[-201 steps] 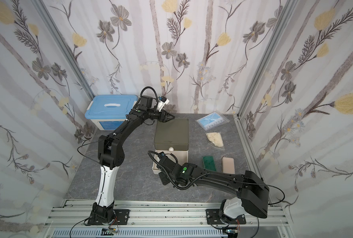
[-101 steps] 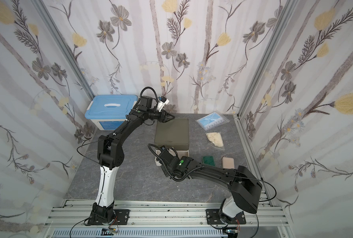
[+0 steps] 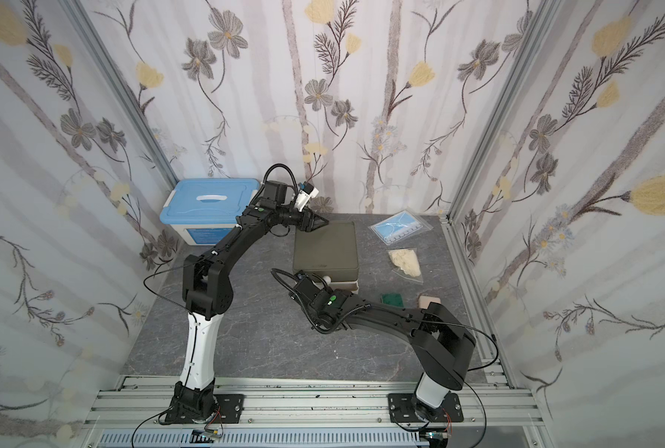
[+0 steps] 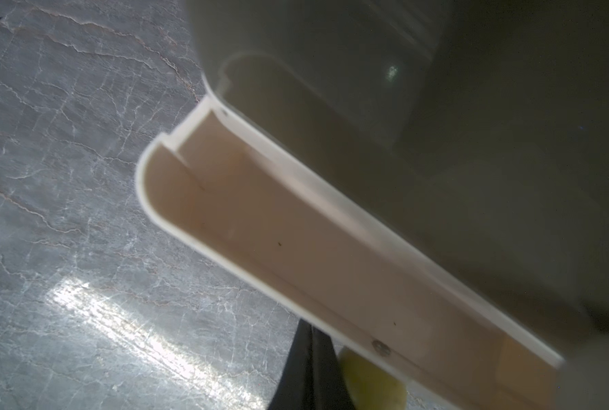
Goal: Take the sponge out of the drawer
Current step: Close the drawer in the storage box.
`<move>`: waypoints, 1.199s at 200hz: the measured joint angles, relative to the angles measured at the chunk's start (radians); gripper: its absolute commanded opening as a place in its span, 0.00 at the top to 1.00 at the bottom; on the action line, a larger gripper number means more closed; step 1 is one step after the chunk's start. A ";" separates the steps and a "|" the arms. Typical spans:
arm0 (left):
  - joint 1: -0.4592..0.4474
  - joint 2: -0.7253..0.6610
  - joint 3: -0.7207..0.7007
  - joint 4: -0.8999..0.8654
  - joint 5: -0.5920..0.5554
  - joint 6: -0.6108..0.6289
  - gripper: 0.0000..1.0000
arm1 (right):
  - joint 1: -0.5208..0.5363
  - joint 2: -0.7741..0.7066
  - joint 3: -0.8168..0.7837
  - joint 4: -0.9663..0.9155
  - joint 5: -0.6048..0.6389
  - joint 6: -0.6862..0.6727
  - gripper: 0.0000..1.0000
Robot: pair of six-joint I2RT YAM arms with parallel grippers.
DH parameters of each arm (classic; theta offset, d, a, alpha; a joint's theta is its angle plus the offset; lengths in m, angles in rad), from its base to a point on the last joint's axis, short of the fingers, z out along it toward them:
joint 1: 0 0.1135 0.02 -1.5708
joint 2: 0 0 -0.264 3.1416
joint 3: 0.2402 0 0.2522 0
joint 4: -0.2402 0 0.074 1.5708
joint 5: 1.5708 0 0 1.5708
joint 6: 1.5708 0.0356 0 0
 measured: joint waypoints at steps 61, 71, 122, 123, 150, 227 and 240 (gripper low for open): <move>0.009 -0.003 0.000 -0.005 -0.034 0.023 0.37 | -0.015 0.032 0.027 0.027 0.042 -0.082 1.00; 0.008 -0.003 0.000 -0.005 -0.036 0.025 0.37 | -0.016 0.032 0.020 0.039 0.051 -0.091 1.00; 0.008 -0.003 0.002 -0.011 -0.037 0.029 0.37 | -0.016 -0.016 -0.072 0.167 0.076 -0.076 1.00; 0.008 -0.003 0.002 -0.012 -0.037 0.029 0.37 | -0.016 -0.018 -0.075 0.169 0.076 -0.076 1.00; 0.008 -0.003 0.007 -0.027 -0.036 0.028 0.37 | -0.020 -0.054 -0.138 0.300 0.121 -0.046 1.00; 0.013 -0.002 0.000 0.002 -0.060 0.036 0.37 | -0.018 0.038 -0.156 0.537 0.139 -0.043 1.00; 0.013 -0.002 0.000 0.002 -0.060 0.037 0.37 | -0.013 0.032 -0.156 0.536 0.139 -0.048 1.00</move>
